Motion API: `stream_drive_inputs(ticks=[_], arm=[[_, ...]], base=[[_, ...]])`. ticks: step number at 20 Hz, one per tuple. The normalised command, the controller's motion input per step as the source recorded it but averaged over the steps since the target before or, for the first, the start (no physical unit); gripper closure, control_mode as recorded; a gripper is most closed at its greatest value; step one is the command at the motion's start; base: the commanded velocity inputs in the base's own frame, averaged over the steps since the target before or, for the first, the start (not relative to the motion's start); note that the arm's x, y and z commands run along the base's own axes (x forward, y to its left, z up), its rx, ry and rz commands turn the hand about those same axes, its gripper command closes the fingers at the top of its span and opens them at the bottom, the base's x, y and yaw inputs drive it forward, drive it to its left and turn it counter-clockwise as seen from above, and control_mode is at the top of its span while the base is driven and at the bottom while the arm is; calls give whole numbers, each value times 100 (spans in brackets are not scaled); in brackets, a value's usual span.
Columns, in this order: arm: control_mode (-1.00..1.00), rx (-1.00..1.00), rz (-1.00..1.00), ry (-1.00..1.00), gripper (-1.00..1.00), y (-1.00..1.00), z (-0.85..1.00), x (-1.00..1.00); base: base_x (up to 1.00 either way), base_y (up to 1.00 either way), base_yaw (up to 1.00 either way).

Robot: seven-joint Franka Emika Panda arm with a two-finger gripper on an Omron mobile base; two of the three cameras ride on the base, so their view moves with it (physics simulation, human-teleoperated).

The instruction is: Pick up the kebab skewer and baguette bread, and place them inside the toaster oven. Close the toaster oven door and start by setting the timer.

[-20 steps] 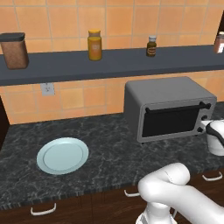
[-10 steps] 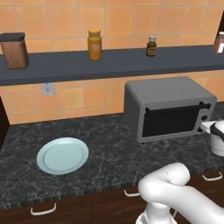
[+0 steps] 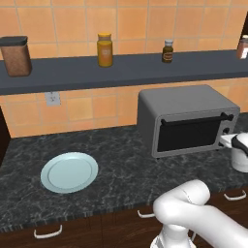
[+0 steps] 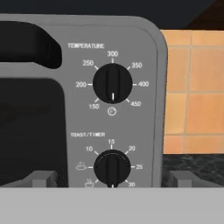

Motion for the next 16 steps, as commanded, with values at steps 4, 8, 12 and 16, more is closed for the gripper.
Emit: stream_drive_inputs(ticks=[4,8,12,16], arm=[[-100,0,0,0,-100,0,-1,25],[-100,0,0,0,-100,0,-8,16],[-100,0,0,-3,-100,0,-9,9],[-100,0,0,-4,-100,0,-1,9]], base=[[0,0,0],[0,0,0],[0,0,0],[0,0,0]])
